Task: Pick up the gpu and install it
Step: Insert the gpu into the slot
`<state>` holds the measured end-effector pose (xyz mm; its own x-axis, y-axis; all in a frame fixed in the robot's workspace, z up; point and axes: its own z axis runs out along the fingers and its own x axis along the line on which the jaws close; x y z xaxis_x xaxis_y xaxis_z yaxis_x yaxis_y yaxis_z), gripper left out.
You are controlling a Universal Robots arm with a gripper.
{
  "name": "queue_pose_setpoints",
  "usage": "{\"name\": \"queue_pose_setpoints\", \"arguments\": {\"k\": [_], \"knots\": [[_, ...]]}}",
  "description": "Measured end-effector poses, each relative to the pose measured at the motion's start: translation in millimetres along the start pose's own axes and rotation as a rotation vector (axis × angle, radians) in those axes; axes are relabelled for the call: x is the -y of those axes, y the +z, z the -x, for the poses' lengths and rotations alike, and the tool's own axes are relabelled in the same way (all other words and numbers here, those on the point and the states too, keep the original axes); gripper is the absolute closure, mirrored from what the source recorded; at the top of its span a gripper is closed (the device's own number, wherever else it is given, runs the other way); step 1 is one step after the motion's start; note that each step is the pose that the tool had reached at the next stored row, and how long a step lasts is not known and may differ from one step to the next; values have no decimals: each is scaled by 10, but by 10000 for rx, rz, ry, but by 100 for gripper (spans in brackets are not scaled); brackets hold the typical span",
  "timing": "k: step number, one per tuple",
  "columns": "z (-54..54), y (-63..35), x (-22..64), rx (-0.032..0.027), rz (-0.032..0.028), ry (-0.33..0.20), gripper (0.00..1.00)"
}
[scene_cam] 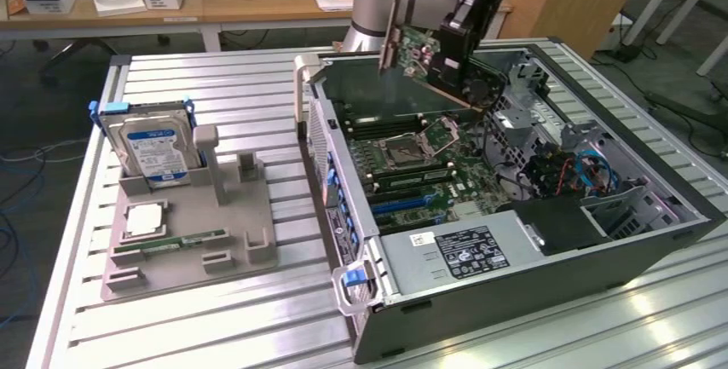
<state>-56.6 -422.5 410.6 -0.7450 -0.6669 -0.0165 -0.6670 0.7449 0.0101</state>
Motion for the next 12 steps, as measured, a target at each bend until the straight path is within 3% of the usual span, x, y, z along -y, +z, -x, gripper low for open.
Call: {"name": "queue_pose_setpoints", "arguments": {"k": [12], "knots": [[-1,0,1,-11,20,-1174,73]]}}
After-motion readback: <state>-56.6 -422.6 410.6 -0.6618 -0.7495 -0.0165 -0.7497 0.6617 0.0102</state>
